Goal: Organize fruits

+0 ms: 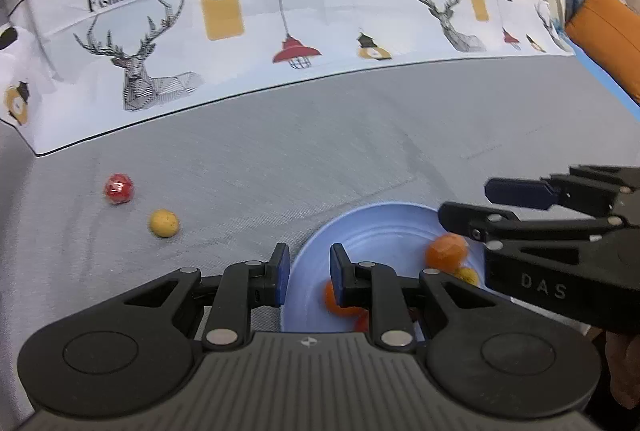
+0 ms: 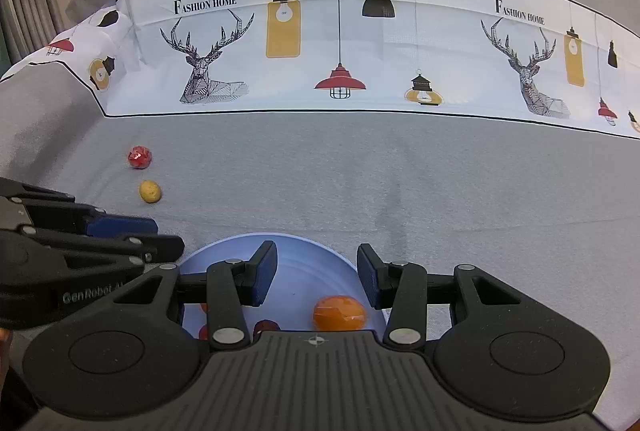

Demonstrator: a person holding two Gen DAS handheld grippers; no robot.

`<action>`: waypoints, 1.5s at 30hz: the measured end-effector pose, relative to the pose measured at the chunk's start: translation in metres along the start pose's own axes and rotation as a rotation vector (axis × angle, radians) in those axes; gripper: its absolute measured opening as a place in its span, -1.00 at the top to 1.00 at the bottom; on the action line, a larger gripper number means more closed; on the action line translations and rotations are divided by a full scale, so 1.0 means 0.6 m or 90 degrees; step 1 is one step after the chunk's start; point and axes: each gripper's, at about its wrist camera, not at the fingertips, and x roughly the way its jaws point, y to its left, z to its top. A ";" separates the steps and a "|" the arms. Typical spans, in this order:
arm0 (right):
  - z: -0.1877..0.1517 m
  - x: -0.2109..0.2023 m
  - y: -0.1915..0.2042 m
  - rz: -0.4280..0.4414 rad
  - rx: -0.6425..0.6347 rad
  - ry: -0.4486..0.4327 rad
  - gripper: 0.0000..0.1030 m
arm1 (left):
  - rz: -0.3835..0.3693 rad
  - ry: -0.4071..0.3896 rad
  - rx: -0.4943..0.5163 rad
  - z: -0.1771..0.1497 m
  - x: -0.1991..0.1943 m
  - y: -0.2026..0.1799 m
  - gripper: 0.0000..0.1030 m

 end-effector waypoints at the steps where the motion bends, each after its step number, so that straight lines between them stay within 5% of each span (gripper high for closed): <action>1: -0.001 -0.001 -0.001 0.000 0.001 -0.001 0.10 | 0.005 -0.003 -0.006 0.001 -0.001 0.003 0.54; 10: 0.000 0.000 0.001 0.005 0.005 -0.001 0.10 | 0.030 -0.018 -0.051 0.010 -0.008 0.029 0.54; 45: 0.001 -0.003 0.008 0.006 0.000 -0.010 0.10 | 0.036 -0.029 -0.064 0.014 -0.014 0.033 0.54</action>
